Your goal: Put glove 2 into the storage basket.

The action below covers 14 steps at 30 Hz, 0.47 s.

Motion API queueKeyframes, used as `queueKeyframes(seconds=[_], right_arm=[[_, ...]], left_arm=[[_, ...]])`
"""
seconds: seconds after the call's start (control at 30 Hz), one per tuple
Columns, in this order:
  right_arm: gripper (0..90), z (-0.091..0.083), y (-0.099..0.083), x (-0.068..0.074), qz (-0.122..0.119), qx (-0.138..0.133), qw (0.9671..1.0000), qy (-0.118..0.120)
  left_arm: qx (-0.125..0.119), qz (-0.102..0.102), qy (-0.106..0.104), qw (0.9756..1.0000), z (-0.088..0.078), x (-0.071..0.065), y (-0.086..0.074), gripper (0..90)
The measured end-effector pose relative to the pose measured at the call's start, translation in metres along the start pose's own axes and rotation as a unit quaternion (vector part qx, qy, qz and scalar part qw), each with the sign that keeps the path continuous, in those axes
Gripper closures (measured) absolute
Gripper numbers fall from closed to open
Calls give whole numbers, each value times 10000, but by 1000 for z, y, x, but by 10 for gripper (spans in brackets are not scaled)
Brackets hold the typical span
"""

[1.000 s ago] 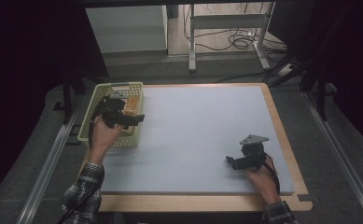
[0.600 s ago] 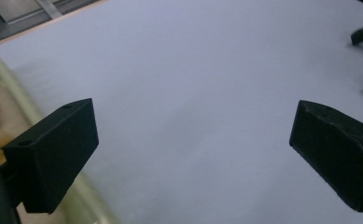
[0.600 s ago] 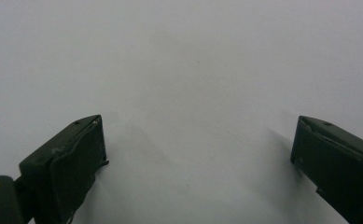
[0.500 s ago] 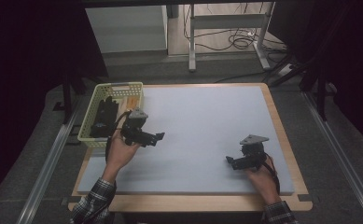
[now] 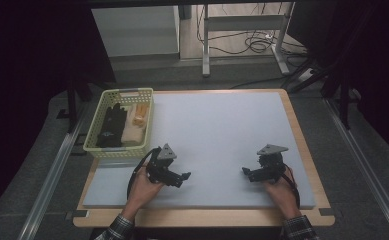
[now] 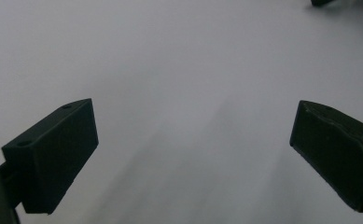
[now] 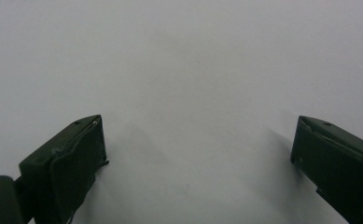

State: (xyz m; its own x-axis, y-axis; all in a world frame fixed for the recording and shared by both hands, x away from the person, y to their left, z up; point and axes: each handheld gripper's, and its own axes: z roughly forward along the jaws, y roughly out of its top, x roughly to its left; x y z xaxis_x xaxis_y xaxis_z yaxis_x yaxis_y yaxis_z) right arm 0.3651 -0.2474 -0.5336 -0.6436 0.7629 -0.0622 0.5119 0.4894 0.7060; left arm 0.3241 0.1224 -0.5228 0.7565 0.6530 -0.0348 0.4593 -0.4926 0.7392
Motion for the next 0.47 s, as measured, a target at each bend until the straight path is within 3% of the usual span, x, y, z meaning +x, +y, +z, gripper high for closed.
queueKeyframes(seconds=[0.2,0.47], right_arm=[[27,0,0,0,2,2,10000,-2],[27,0,0,0,1,2,10000,0]], left_arm=[[334,81,36,9994,22,-7,-14,12],[345,1,21,9994,22,-6,-14,6]])
